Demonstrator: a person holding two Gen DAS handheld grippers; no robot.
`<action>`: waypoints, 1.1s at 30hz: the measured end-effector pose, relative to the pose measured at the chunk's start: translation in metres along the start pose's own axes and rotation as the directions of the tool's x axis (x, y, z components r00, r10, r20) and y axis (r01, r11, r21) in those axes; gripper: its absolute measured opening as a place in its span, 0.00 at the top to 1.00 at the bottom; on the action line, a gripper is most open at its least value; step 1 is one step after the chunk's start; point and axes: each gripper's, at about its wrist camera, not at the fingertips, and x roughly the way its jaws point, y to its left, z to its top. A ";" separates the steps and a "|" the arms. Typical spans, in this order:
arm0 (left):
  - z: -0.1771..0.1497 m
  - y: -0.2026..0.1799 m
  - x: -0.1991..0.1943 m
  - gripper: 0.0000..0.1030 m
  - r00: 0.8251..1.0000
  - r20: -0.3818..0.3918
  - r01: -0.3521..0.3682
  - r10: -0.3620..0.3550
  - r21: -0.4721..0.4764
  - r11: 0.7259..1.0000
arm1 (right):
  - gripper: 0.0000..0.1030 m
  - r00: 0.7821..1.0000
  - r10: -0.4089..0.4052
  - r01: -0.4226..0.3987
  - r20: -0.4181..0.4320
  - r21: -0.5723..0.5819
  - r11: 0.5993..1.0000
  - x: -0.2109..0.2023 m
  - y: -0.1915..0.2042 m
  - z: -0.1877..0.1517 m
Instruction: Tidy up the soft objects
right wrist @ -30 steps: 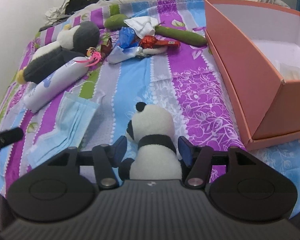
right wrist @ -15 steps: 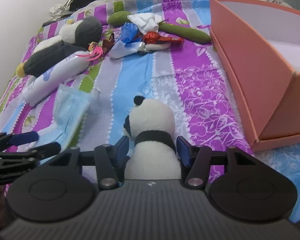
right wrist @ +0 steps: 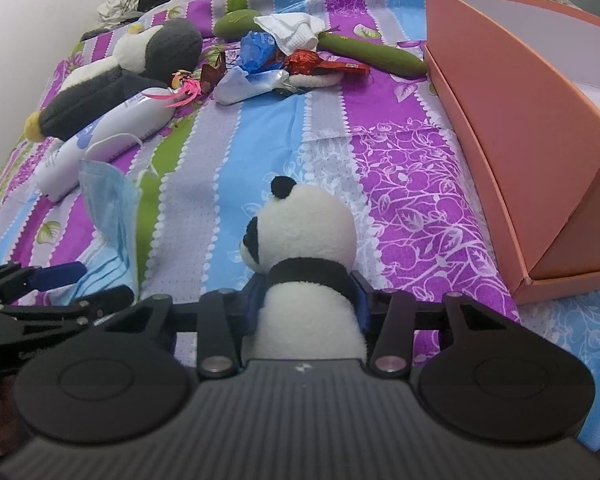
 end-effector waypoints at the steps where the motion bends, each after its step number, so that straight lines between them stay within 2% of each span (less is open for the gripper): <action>1: 0.000 0.000 0.000 0.42 1.000 0.002 -0.006 0.006 -0.007 1.000 | 0.55 1.000 0.000 0.000 -0.001 -0.003 1.000 0.000 0.000 0.000; 3: -0.001 0.001 0.000 0.51 1.000 0.006 -0.008 0.008 -0.017 1.000 | 0.55 1.000 0.000 0.000 -0.001 -0.003 1.000 -0.001 0.000 0.001; 8: 0.001 0.004 -0.003 0.85 1.000 0.006 -0.027 0.027 -0.033 0.999 | 0.55 1.000 -0.003 0.003 -0.002 -0.006 1.000 -0.001 0.001 0.001; 10: 0.004 0.005 -0.005 0.92 1.000 0.002 -0.027 0.027 -0.054 0.998 | 0.55 1.000 -0.004 0.004 -0.002 -0.005 1.000 -0.002 0.001 0.002; 16: 0.010 0.006 -0.017 0.96 1.000 0.007 -0.022 0.023 -0.119 0.993 | 0.55 1.000 -0.001 0.001 0.009 -0.017 1.000 -0.008 0.004 0.005; 23: 0.025 0.006 -0.046 0.96 0.998 0.065 0.007 0.006 -0.193 0.981 | 0.55 0.999 0.007 -0.007 0.045 -0.016 1.000 -0.026 0.005 0.013; 33: 0.058 -0.004 -0.090 0.96 0.990 0.133 0.075 -0.047 -0.219 0.973 | 0.55 0.993 0.028 -0.025 0.115 -0.024 0.999 -0.063 0.007 0.032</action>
